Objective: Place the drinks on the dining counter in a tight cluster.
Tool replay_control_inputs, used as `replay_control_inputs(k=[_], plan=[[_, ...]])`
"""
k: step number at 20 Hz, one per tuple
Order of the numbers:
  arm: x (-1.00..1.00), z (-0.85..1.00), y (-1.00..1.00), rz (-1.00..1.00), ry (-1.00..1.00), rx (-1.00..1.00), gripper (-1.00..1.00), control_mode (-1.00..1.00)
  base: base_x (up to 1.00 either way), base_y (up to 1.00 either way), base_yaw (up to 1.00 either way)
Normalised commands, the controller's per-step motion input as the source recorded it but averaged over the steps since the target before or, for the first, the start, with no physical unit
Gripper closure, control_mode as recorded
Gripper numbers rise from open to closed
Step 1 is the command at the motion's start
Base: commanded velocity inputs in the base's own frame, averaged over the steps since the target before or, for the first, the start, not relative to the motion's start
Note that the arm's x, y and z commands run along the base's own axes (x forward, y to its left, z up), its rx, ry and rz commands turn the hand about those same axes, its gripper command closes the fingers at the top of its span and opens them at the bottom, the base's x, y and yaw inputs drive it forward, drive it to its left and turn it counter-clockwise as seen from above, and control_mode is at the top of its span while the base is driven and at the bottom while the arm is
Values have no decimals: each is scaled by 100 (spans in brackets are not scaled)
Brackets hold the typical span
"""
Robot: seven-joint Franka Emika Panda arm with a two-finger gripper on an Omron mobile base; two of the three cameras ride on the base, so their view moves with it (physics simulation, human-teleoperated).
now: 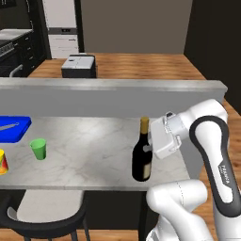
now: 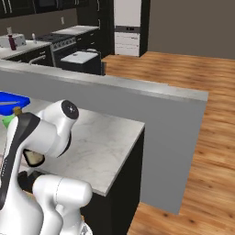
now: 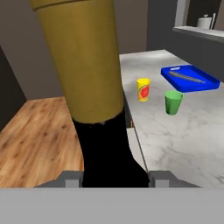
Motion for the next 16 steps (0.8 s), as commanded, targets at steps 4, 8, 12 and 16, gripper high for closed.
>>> replay_control_inputs(k=[4, 8, 12, 16], plan=[[0, 0, 0, 0, 0, 0, 100, 100, 0, 0, 0], [0, 0, 0, 0, 0, 0, 100, 100, 0, 0, 0], [0, 0, 0, 0, 0, 0, 100, 100, 0, 0, 0], [0, 0, 0, 0, 0, 0, 100, 100, 8, 5, 0]])
